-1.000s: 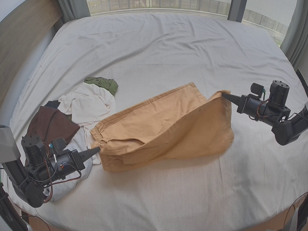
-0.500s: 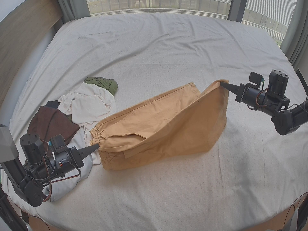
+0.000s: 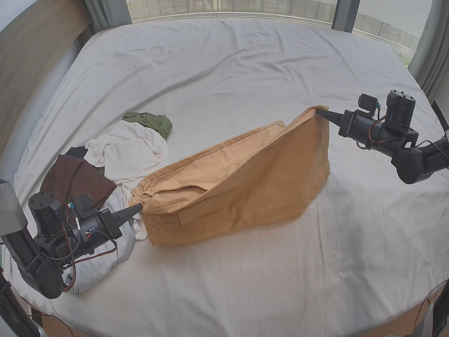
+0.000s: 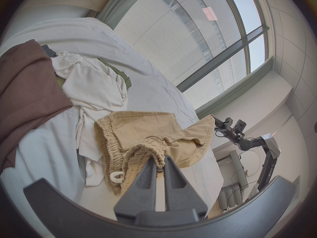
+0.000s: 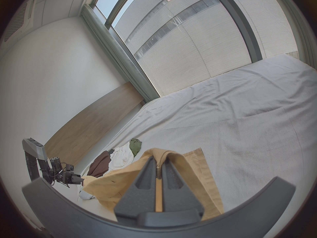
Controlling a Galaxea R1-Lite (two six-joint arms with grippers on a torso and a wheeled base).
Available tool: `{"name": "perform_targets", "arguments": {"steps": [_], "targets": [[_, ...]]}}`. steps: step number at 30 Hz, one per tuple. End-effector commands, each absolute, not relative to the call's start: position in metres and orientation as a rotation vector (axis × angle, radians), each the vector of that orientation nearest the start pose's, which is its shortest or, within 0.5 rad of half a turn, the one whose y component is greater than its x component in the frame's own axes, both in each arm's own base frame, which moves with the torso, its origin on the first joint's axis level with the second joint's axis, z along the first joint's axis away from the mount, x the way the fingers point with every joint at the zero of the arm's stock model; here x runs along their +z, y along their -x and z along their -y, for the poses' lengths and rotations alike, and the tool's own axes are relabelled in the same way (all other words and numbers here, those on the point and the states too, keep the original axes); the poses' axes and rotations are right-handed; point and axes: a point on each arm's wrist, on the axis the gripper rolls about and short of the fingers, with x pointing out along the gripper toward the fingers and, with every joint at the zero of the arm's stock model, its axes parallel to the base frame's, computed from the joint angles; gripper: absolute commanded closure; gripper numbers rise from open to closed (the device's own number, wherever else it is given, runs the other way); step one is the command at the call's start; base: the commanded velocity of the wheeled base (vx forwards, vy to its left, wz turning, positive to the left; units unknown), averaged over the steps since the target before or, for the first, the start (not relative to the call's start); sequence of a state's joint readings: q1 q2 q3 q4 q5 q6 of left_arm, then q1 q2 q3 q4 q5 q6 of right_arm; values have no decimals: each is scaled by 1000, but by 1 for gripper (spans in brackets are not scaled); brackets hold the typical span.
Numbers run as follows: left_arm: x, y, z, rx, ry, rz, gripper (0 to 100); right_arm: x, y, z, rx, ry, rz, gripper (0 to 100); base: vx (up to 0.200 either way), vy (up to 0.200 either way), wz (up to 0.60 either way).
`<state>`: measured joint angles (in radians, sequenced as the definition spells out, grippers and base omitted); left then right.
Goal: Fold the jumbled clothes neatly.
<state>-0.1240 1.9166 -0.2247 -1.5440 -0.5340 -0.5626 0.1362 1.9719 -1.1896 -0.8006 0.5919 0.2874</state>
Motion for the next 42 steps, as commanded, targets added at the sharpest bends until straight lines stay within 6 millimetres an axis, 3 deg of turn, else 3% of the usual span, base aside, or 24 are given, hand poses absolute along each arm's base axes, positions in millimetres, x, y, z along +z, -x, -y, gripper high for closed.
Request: {"name": "perform_targets", "arguments": {"steps": [1, 15, 27, 28, 31, 32, 42], "targets": [[85, -252, 39, -586, 573, -321, 100, 206, -396, -69, 731, -269, -82, 100, 0, 0, 0], [88, -262, 34, -564, 622, -303, 100, 192, -432, -76, 716, -277, -117, 100, 0, 0, 0], [79, -270, 34, -555, 626, -327, 100, 181, -443, -85, 722, -278, -123, 100, 0, 0, 0], [80, -270, 34, -554, 626, -325, 0, 180, -443, -85, 721, -278, -126, 100, 0, 0, 0], [79, -272, 34, -545, 624, -318, 0, 182, -443, -86, 719, -278, -117, 100, 0, 0, 0], [79, -273, 33, -538, 624, -315, 0, 183, -444, -86, 715, -277, -110, 0, 0, 0, 0], [85, -286, 21, -445, 625, -241, 0, 191, -450, -96, 654, -267, -22, 0, 0, 0, 0]]}}
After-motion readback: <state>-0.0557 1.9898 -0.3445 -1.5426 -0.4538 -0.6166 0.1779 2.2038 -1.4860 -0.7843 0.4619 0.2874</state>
